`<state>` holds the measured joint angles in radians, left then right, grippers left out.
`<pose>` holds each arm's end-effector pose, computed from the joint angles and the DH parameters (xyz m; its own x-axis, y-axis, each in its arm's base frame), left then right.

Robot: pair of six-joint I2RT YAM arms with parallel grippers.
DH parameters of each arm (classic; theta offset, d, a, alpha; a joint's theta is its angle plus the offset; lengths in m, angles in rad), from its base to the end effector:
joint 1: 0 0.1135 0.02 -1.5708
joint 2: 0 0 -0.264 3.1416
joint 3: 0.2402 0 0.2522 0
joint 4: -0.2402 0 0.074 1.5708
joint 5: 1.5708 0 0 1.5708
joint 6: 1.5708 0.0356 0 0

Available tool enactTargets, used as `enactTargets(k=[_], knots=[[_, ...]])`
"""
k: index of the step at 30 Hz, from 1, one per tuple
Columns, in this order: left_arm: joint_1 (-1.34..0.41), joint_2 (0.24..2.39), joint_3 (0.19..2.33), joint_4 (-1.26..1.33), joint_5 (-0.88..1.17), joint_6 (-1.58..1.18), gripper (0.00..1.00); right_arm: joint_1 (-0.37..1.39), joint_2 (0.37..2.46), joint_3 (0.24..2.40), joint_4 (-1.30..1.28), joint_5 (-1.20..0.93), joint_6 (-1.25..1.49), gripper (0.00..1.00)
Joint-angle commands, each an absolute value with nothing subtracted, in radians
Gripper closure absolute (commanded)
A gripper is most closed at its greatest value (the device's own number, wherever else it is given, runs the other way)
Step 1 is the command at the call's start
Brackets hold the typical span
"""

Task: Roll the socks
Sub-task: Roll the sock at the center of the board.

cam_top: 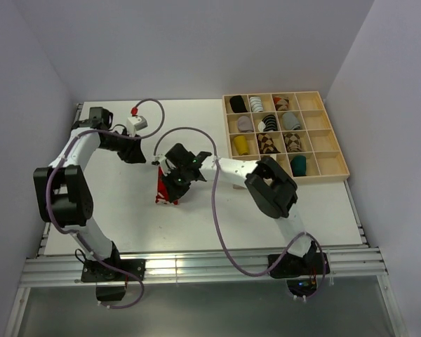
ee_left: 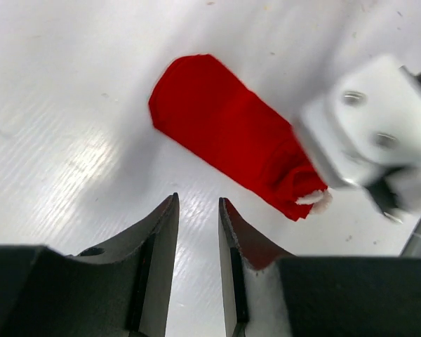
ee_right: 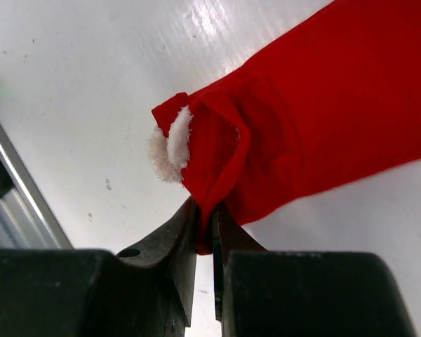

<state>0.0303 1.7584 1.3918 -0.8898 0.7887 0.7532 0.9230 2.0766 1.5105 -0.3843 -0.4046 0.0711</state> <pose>0.3507 -0.0146 0.2468 -0.5580 0.4654 -0.6871 0.7946 0.5384 -0.2807 0.2597 0.3664 0.1769 -0.5516 -0.6207 -0.5571 -0.8340 0.4174 0.3608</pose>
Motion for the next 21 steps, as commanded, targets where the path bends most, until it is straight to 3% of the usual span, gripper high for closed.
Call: enactTargets(k=[1, 13, 21], knots=[[0.052, 1.665, 1.332, -0.818, 0.799, 0.739, 0.66, 0.907, 2.169, 1.632, -0.54, -0.567, 0.095, 0.97], [0.022, 1.364, 1.019, -0.674, 0.655, 0.972, 0.58, 0.755, 2.35, 1.792, -0.595, -0.909, 0.256, 0.93], [-0.263, 1.171, 0.712, -0.471, 0.396, 1.072, 0.54, 0.707, 2.427, 1.818, -0.586, -0.985, 0.322, 0.93]])
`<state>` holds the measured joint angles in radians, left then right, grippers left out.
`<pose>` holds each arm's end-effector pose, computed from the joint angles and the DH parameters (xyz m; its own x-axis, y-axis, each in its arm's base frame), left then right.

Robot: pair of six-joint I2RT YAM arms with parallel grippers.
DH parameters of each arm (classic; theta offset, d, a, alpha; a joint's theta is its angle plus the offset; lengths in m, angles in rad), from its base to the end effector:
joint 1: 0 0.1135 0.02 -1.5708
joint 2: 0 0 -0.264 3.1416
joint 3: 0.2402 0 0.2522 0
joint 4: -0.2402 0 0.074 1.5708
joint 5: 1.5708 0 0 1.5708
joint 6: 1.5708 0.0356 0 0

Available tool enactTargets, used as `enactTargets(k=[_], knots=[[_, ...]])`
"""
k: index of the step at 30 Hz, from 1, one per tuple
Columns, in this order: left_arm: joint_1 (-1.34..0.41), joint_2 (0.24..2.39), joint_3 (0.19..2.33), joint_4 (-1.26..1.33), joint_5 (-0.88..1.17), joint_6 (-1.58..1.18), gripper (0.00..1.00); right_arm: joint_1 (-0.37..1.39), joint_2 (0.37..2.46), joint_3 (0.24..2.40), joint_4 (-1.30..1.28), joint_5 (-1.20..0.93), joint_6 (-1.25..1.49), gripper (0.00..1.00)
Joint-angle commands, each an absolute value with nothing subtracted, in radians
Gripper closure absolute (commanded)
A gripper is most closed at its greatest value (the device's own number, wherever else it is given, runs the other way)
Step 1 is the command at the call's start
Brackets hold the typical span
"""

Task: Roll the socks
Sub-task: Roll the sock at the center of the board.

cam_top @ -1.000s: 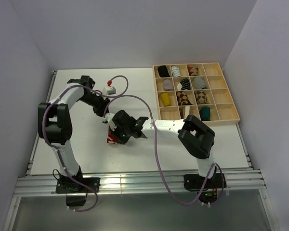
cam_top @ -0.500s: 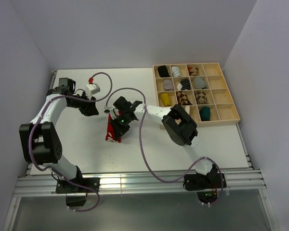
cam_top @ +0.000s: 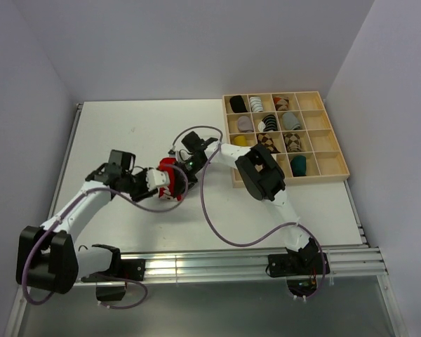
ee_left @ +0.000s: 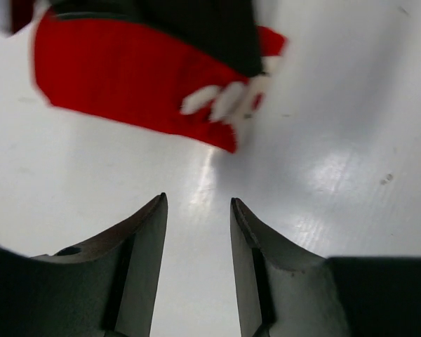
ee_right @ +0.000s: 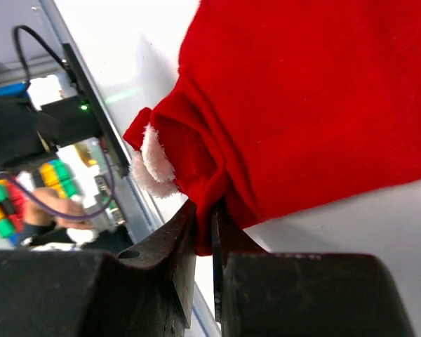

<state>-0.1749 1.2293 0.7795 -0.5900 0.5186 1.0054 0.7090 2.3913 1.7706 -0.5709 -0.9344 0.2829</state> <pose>0.2248 -0.0576 0.2193 -0.1186 0.7657 -0.6322 0.9304 0.3081 0.1986 0.3476 0.3359 0.1114 -0.8482 -0.5090 -0.1469 -0.3917 0.4159 0.8207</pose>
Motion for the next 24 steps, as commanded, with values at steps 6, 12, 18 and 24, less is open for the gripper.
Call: enactTargets(k=[6, 12, 18, 24], knots=[[-0.406, 1.108, 0.589, -0.362, 0.328, 1.095, 0.49, 0.695, 2.464, 1.858, -0.617, -1.006, 0.328, 0.93], [-0.528, 1.126, 0.496, -0.246, 0.238, 1.109, 0.48, 0.686, 2.474, 1.871, -0.627, -0.999, 0.33, 0.93], [-0.54, 1.183, 0.491, -0.155, 0.241, 1.088, 0.5, 0.683, 2.473, 1.865, -0.629, -1.006, 0.33, 0.93], [-0.541, 1.262, 0.521, -0.13, 0.241, 1.085, 0.51, 0.678, 2.465, 1.85, -0.624, -1.008, 0.327, 0.93]])
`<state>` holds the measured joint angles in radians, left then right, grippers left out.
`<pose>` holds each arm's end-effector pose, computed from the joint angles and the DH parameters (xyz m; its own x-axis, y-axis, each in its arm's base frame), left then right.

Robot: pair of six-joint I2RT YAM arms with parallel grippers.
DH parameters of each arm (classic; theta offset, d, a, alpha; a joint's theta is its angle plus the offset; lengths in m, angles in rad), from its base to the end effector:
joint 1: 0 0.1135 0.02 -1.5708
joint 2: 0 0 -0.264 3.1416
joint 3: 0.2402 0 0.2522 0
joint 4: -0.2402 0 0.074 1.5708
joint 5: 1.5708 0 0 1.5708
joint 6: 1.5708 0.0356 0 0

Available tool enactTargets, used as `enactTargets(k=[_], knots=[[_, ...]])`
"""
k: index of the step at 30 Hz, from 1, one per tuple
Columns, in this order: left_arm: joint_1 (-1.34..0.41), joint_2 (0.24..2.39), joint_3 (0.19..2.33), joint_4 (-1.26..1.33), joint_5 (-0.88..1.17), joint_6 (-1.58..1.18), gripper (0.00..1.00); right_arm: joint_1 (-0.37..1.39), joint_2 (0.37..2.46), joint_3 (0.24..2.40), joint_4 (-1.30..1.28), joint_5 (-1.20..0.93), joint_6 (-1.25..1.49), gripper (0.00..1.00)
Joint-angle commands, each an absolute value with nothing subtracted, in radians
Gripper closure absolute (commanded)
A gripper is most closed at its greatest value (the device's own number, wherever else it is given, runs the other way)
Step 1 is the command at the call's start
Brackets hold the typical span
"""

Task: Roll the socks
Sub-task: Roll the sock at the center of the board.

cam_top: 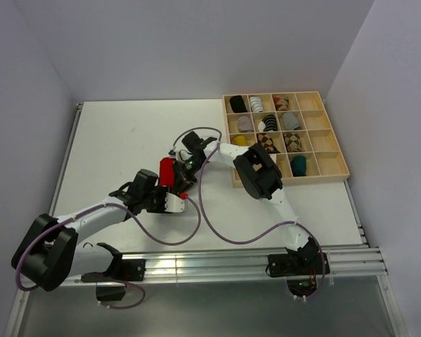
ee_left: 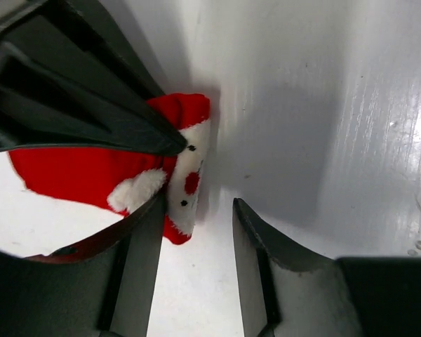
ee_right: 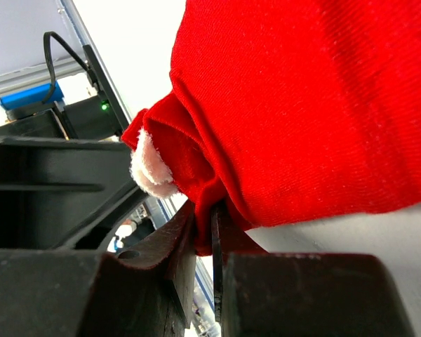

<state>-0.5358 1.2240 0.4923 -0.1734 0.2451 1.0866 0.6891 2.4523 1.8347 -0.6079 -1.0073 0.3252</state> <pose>0.1845 -0.1196 0.1574 0.2376 0.8575 -0.4564 0.8891 -0.0027 0.4578 0.3588 0.3346 0.1009 -0.8673 -0.4934 -0.0666 -0.2991 0.4094 0.8619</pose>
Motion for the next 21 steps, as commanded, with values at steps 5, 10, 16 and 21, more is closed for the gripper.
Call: enactTargets(k=[5, 10, 16, 21], knots=[[-0.54, 1.287, 0.515, -0.101, 0.235, 1.094, 0.52, 0.673, 2.467, 1.856, -0.63, -1.009, 0.318, 0.93], [-0.541, 1.315, 0.512, -0.063, 0.219, 1.092, 0.51, 0.672, 2.471, 1.861, -0.635, -1.014, 0.318, 0.93], [-0.54, 1.367, 0.523, -0.081, 0.21, 1.115, 0.52, 0.673, 2.473, 1.874, -0.638, -1.017, 0.319, 0.93], [-0.541, 1.451, 0.587, -0.142, 0.199, 1.097, 0.73, 0.672, 2.48, 1.89, -0.644, -1.022, 0.325, 0.93]])
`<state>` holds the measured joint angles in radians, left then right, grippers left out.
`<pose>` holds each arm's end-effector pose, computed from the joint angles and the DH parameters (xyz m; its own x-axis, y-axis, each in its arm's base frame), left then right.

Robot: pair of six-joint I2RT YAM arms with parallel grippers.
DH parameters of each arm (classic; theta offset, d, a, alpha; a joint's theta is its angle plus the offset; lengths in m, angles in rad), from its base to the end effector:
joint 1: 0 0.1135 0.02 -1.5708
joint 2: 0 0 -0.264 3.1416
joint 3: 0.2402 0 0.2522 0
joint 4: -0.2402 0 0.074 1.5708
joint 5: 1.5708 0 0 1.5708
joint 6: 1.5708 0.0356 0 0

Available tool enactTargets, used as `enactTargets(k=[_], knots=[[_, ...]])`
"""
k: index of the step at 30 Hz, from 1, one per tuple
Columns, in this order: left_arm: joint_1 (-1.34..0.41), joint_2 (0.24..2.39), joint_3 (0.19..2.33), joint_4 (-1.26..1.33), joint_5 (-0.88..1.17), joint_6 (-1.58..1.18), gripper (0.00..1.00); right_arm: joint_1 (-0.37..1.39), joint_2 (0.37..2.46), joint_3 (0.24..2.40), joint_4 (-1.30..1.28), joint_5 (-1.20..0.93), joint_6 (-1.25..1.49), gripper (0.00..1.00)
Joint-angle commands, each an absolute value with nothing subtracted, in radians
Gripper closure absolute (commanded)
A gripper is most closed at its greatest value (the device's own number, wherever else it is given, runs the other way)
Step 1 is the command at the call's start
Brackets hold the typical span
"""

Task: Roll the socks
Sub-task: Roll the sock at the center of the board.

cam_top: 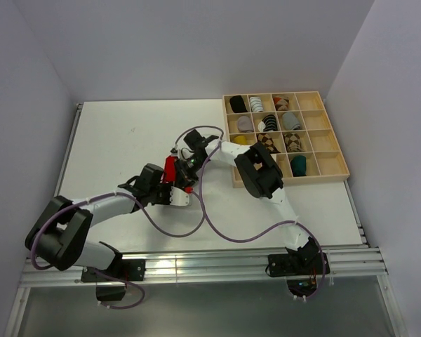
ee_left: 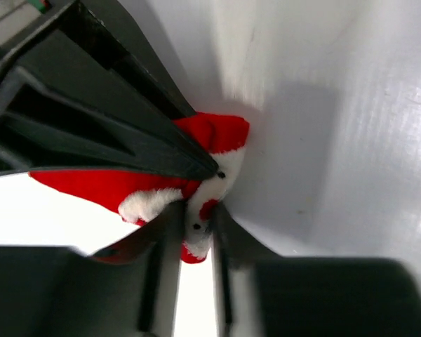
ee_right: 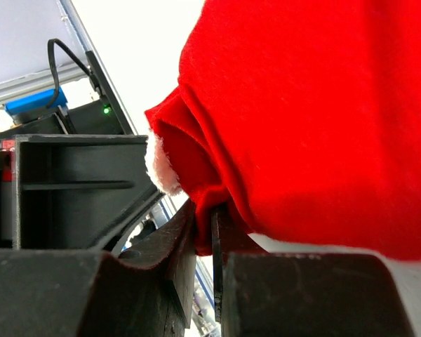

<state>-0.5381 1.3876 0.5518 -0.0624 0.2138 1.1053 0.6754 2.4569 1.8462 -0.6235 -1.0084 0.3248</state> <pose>0.2095 -0.1338 0.1465 0.2475 0.8692 -0.4280 0.8760 -0.0120 0.4822 0.3638 0.3300 0.1014 -0.8741 -0.4822 -0.0582 -0.2875 0.4172 0.8621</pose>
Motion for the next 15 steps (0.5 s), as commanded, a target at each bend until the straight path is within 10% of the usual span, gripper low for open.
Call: enactTargets(k=[1, 5, 15], knots=[[-0.541, 1.459, 0.597, -0.156, 0.201, 1.092, 0.77, 0.67, 2.48, 1.888, -0.643, -1.023, 0.325, 0.93], [-0.541, 1.476, 0.643, -0.257, 0.241, 1.066, 0.99, 0.67, 2.467, 1.875, -0.638, -1.011, 0.333, 0.93], [-0.488, 1.592, 0.906, -0.642, 0.44, 1.011, 1.0, 0.635, 2.153, 1.562, -0.355, -0.68, 0.449, 0.59]])
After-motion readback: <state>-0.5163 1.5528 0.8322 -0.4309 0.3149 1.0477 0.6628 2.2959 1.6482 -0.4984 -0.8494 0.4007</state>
